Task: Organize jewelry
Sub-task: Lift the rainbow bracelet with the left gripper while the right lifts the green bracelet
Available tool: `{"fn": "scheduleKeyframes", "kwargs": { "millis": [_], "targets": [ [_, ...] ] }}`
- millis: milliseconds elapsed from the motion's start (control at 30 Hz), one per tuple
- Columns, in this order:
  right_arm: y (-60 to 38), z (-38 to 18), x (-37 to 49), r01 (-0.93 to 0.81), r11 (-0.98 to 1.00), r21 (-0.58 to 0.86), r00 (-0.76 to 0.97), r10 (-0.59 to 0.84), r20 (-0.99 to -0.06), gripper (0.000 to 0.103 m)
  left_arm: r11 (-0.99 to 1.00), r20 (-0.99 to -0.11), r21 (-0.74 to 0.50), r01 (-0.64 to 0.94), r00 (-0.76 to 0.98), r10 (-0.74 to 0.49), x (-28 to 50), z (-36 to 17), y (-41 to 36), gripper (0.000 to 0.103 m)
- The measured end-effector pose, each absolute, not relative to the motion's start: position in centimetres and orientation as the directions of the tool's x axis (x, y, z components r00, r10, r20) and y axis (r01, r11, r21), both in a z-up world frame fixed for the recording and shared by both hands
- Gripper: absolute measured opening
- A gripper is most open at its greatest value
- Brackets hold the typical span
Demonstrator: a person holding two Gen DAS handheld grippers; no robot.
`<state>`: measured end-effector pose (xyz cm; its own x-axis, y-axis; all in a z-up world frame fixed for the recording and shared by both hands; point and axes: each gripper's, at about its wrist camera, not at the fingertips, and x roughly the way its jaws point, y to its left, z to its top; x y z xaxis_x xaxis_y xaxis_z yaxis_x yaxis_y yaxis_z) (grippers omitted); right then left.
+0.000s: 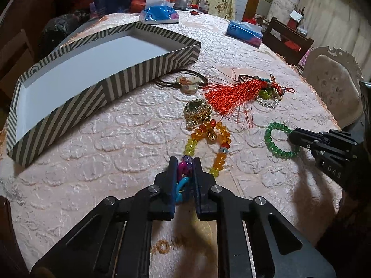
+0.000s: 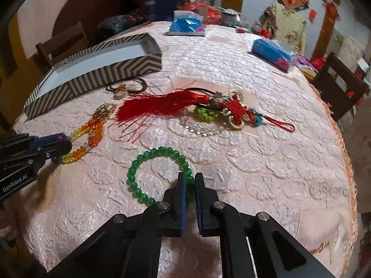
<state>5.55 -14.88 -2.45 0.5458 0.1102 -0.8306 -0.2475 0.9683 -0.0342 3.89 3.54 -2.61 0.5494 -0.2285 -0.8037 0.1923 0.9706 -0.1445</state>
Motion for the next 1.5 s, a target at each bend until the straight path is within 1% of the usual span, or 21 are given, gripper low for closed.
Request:
{"fn": "scheduleKeyframes", "kwargs": {
  "millis": [133, 300, 700, 1000, 1100, 1233, 1367, 1433, 1500],
  "targets": [
    [-16.3, -1.1, 5.1, -0.189, 0.981, 0.039, 0.577, 0.144, -0.804, 0.007, 0.967, -0.802, -0.16, 0.198, 0.545, -0.245, 3.3, -2.0, 3.3, 0.011],
    [-17.2, 0.2, 4.7, -0.144, 0.986, 0.08, 0.623, 0.153, -0.767, 0.007, 0.971, -0.81, -0.144, 0.191, 0.541, -0.227, 3.2, -1.6, 2.6, 0.011],
    [-17.4, 0.5, 4.5, -0.116, 0.992, 0.058, 0.654, 0.12, -0.747, 0.007, 0.984, -0.832, -0.089, 0.154, 0.532, -0.159, 3.3, -2.0, 2.1, 0.011],
    [-19.3, -0.8, 4.9, -0.035, 0.987, 0.155, 0.594, 0.145, -0.791, 0.007, 0.987, -0.836, -0.07, 0.143, 0.531, -0.136, 3.0, -2.4, 2.2, 0.011],
    [-19.2, -0.8, 4.8, -0.031, 0.992, 0.124, 0.583, 0.119, -0.804, 0.007, 0.986, -0.834, -0.073, 0.149, 0.533, -0.143, 2.8, -2.6, 2.3, 0.011],
    [-18.9, -1.1, 4.7, -0.045, 0.993, 0.113, 0.563, 0.119, -0.818, 0.007, 0.985, -0.83, -0.088, 0.151, 0.535, -0.156, 2.6, -2.6, 2.6, 0.011],
    [-19.0, -0.3, 4.3, -0.056, 0.989, 0.139, 0.596, 0.145, -0.79, 0.007, 0.979, -0.815, -0.118, 0.164, 0.548, -0.189, 2.5, -1.9, 2.9, 0.01],
    [-19.0, 0.4, 3.9, -0.068, 0.986, 0.155, 0.629, 0.163, -0.76, 0.007, 0.977, -0.806, -0.129, 0.169, 0.556, -0.203, 2.4, -1.3, 3.0, 0.008],
    [-18.8, 1.0, 3.6, -0.08, 0.983, 0.167, 0.653, 0.178, -0.736, 0.007, 0.976, -0.797, -0.138, 0.171, 0.565, -0.212, 2.4, -0.8, 3.1, 0.007]
  ]
}}
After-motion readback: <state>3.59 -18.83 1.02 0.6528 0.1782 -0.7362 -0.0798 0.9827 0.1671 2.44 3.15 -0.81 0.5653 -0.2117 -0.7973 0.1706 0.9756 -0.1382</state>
